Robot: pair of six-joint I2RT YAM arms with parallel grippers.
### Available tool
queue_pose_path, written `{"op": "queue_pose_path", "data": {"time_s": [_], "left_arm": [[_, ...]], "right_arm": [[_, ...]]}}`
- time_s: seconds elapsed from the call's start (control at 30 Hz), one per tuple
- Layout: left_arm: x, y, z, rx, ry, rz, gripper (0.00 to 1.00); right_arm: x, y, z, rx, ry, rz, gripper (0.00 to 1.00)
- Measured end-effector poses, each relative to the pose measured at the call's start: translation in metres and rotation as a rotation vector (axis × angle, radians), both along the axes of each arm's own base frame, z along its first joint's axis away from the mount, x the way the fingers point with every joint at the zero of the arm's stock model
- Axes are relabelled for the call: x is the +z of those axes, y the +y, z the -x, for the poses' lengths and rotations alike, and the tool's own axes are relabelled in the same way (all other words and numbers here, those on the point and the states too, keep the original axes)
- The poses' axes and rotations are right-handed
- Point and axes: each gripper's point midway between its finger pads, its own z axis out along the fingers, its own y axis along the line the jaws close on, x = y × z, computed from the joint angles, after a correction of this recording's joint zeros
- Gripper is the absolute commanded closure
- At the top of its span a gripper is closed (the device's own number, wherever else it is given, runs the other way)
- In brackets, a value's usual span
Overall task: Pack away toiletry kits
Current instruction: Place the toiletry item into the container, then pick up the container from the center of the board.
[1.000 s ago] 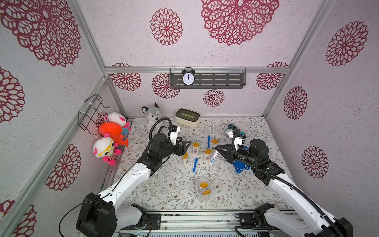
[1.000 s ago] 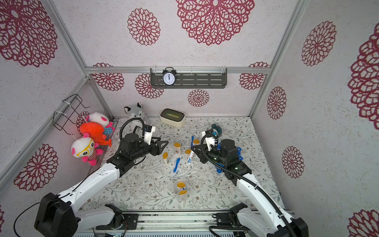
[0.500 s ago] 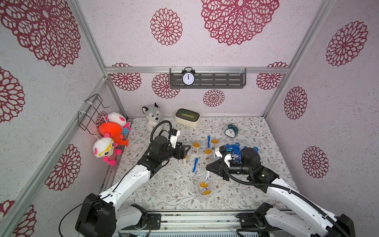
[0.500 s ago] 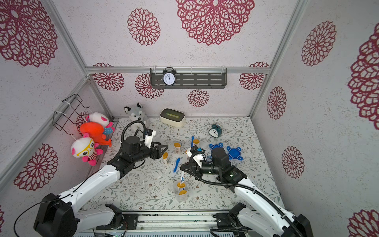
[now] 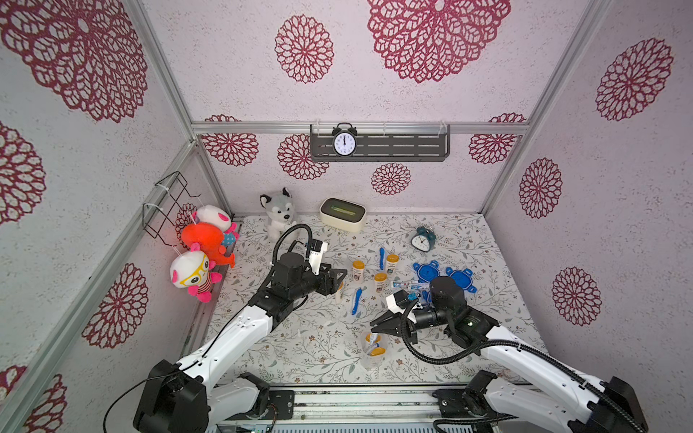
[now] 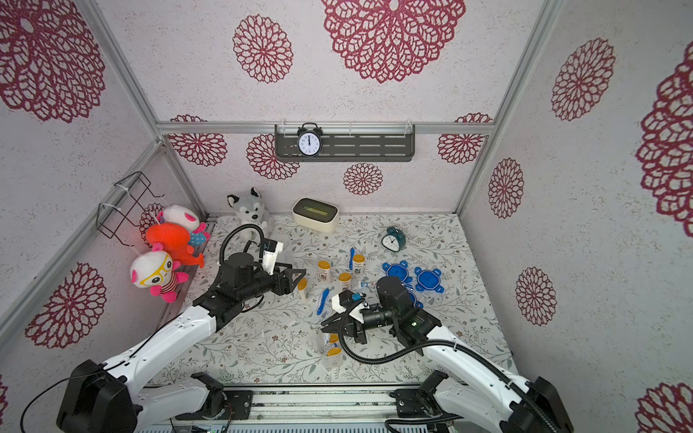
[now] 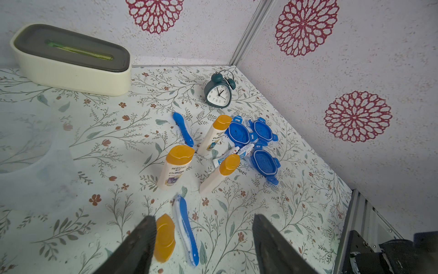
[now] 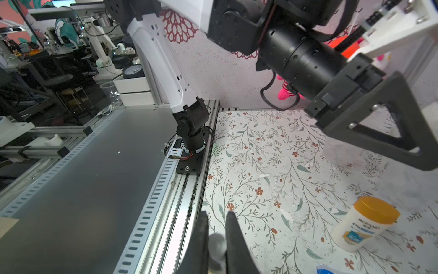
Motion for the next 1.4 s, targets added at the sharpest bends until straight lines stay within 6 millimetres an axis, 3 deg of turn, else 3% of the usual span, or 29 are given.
{"op": "queue_pose_path", "data": {"time_s": [0.33,0.37,0.47,0.57,0.67,0.77,0.87,1.0,1.07,1.13,1.27,1.4], "left_arm": [[0.000,0.000,0.000,0.002,0.000,0.000,0.32],[0.000,0.000,0.000,0.002,0.000,0.000,0.32],[-0.001,0.001,0.000,0.003,0.002,0.000,0.32],[-0.004,0.001,0.001,0.004,0.007,-0.002,0.31],[-0.006,0.002,0.002,0.006,0.014,-0.005,0.31],[-0.007,0.005,0.000,0.029,0.049,-0.035,0.31],[0.003,0.004,-0.008,0.054,0.099,-0.062,0.31],[0.015,-0.012,-0.009,0.051,0.131,-0.154,0.28],[0.014,-0.029,0.005,-0.016,0.144,-0.214,0.26],[0.009,-0.042,0.021,-0.087,0.168,-0.259,0.25],[-0.003,-0.057,0.055,-0.229,0.244,-0.290,0.27],[-0.013,-0.062,0.079,-0.330,0.283,-0.308,0.34]], "right_arm": [[-0.018,0.005,0.006,0.123,-0.111,0.005,0.94],[-0.018,0.005,0.007,0.130,-0.119,0.002,0.90],[-0.019,0.005,0.008,0.143,-0.142,-0.004,0.60],[-0.023,0.006,0.007,0.145,-0.151,0.003,0.48],[-0.024,0.007,0.004,0.131,-0.155,0.008,0.45],[-0.021,0.009,-0.010,0.037,-0.140,0.021,0.48],[-0.012,0.006,-0.047,-0.228,-0.072,0.063,0.49],[0.005,-0.024,-0.117,-0.667,0.111,0.116,0.49],[0.011,-0.050,-0.146,-0.850,0.217,0.109,0.49],[0.003,-0.078,-0.164,-0.992,0.331,0.114,0.49],[-0.030,-0.130,-0.179,-1.212,0.552,0.166,0.50],[-0.058,-0.158,-0.174,-1.309,0.679,0.216,0.50]]}}
